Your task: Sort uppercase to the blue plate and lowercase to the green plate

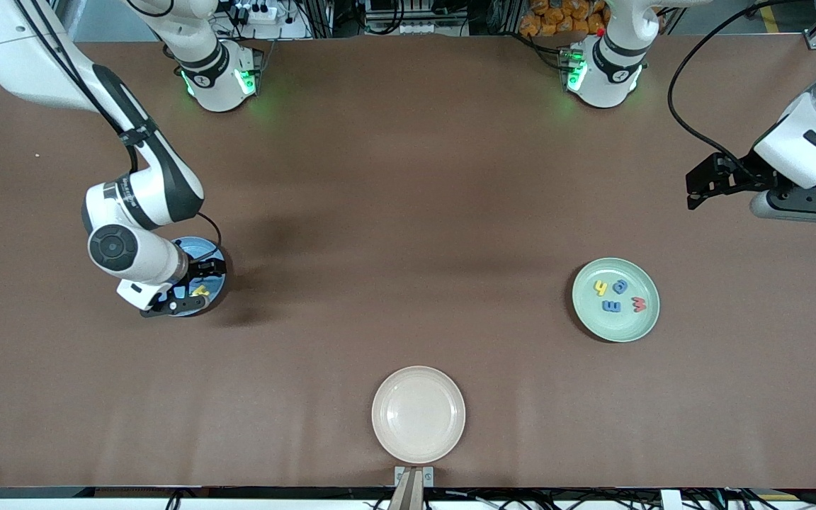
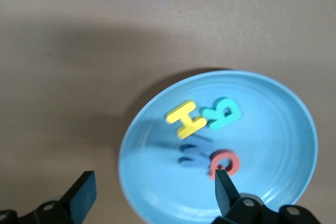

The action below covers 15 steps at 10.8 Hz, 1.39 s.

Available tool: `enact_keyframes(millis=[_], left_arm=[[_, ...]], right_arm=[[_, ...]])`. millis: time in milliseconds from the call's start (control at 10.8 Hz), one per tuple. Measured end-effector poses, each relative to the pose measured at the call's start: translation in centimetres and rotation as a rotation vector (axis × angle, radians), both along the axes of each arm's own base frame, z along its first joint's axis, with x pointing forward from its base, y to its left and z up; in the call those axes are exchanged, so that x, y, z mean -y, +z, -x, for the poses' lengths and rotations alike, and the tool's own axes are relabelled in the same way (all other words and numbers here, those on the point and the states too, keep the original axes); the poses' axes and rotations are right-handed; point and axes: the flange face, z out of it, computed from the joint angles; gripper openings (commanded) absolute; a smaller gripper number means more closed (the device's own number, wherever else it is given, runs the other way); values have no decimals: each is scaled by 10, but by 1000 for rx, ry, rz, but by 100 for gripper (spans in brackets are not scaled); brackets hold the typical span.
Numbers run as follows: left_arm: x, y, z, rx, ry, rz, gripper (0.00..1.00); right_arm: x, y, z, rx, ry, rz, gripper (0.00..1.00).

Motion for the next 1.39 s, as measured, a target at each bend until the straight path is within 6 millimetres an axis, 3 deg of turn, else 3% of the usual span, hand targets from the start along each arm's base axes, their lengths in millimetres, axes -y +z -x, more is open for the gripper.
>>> enact_keyframes(millis=[279, 558, 651, 929, 1394], left_arm=[[0, 0, 0, 0, 0, 0, 100], [0, 0, 0, 0, 1, 0, 100], [0, 0, 0, 0, 1, 0, 100], [-1, 0, 0, -2, 1, 0, 100], [-2, 1, 1, -5, 4, -1, 100]], right_arm=[[-10, 44, -2, -1, -34, -40, 100], [-26, 77, 15, 31, 16, 11, 100], [-21, 92, 18, 48, 21, -3, 100], [21, 149, 14, 143, 32, -39, 100], [26, 269, -11, 300, 27, -43, 100]])
